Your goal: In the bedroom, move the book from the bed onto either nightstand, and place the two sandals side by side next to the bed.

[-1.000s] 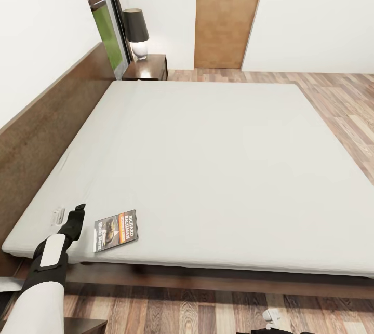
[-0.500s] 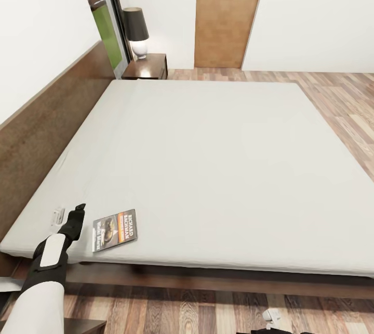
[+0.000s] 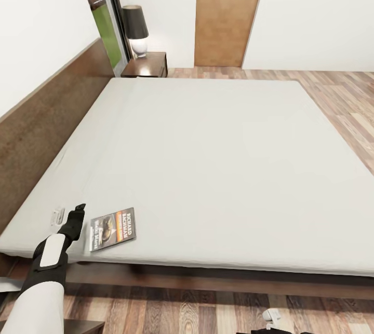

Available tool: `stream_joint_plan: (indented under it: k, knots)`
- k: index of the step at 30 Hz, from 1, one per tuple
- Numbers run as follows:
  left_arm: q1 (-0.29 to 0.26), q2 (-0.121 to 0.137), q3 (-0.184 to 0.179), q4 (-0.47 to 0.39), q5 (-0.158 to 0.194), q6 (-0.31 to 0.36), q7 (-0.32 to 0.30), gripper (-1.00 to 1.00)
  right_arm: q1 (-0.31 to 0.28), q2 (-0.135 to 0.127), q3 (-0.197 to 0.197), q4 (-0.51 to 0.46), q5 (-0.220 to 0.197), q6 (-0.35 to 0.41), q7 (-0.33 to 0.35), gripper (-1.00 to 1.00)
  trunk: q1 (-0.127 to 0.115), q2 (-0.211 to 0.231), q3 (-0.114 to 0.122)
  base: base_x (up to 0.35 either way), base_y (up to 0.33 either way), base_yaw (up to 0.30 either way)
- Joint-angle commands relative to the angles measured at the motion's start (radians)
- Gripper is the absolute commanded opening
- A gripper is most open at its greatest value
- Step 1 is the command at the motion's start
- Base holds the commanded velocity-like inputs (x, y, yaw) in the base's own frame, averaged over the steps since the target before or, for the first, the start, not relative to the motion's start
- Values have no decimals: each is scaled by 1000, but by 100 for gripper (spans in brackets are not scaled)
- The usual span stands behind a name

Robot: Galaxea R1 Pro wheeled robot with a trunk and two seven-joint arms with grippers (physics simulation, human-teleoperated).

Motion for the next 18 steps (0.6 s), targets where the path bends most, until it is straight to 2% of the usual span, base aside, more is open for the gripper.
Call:
stream_joint_plan:
  k: [1, 5, 13, 18]
  knots:
    - [0, 0, 1, -2, 11, 5, 6, 100, 0, 0, -7, -1, 1, 10, 5, 100, 4, -8, -4, 0, 0, 0]
    - [0, 0, 1, -2, 11, 5, 6, 100, 0, 0, -7, -1, 1, 10, 5, 100, 19, -36, -16, 0, 0, 0]
    - [0, 0, 1, -2, 11, 5, 6, 100, 0, 0, -7, -1, 1, 10, 5, 100, 19, -36, -16, 0, 0, 0]
    - [0, 0, 1, -2, 11, 5, 6, 100, 0, 0, -7, -1, 1, 10, 5, 100, 38, -71, -32, 0, 0, 0]
